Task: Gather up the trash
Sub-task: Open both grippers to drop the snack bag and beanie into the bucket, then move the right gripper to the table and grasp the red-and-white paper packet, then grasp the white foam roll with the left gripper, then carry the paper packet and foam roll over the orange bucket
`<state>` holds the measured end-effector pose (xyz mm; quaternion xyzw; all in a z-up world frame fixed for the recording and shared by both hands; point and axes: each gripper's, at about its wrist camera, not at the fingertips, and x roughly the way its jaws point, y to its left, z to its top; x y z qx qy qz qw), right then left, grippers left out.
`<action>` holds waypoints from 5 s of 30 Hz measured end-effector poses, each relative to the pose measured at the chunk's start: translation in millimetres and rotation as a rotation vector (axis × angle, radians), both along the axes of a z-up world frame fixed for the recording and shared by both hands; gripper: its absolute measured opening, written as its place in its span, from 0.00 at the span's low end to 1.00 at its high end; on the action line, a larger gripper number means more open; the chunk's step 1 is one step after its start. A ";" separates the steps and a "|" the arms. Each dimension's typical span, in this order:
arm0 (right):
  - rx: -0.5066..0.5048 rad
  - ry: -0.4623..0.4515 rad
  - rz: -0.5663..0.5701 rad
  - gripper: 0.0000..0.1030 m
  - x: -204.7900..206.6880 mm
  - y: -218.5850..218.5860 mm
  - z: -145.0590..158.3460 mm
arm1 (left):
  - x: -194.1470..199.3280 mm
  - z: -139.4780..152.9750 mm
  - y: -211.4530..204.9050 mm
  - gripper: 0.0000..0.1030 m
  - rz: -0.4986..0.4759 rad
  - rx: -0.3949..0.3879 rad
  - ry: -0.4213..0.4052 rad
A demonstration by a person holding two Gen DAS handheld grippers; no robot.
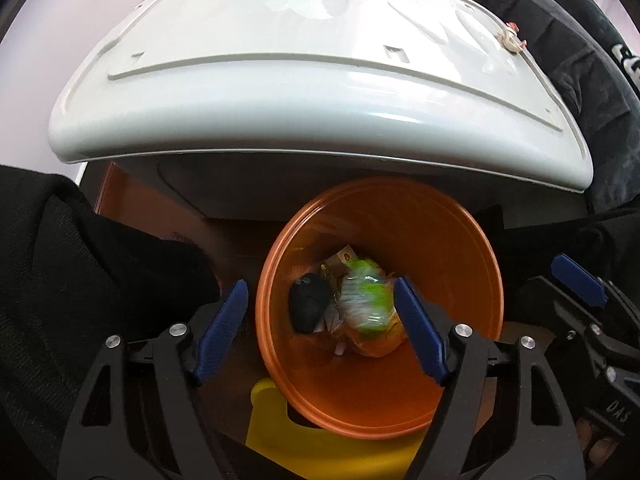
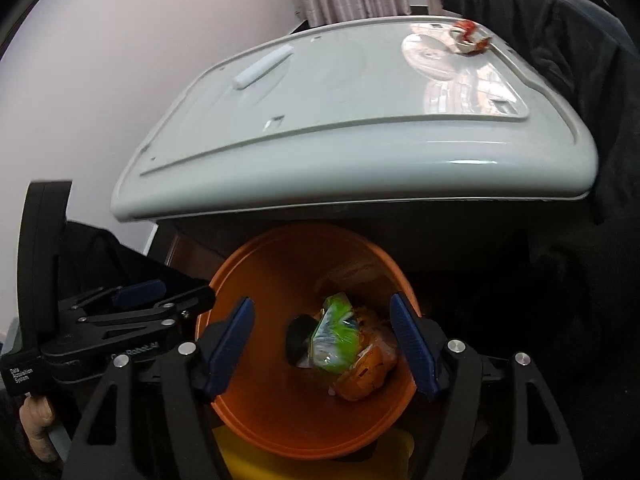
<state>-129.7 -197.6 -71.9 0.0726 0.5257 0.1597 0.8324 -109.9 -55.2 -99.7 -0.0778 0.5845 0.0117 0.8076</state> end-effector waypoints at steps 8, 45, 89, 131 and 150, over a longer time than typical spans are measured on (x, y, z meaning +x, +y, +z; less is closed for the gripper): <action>0.012 -0.001 -0.014 0.67 2.2 -6.0 1.2 | 1.7 3.4 1.0 0.71 0.011 -0.001 -0.013; 0.023 0.087 -0.559 0.78 350.3 -119.3 -6.8 | 51.0 42.8 40.2 0.74 0.072 0.104 -0.262; 0.315 -0.046 -0.211 0.32 249.2 -53.6 57.8 | 320.6 19.5 57.8 0.31 -0.423 0.185 -0.299; 0.015 -0.271 0.112 0.32 8.5 -2.3 87.7 | 12.9 111.0 2.4 0.23 -0.079 0.099 -0.346; -0.022 -0.013 0.114 0.33 -17.2 10.4 20.3 | -13.9 23.5 -11.5 0.24 -0.149 0.050 -0.067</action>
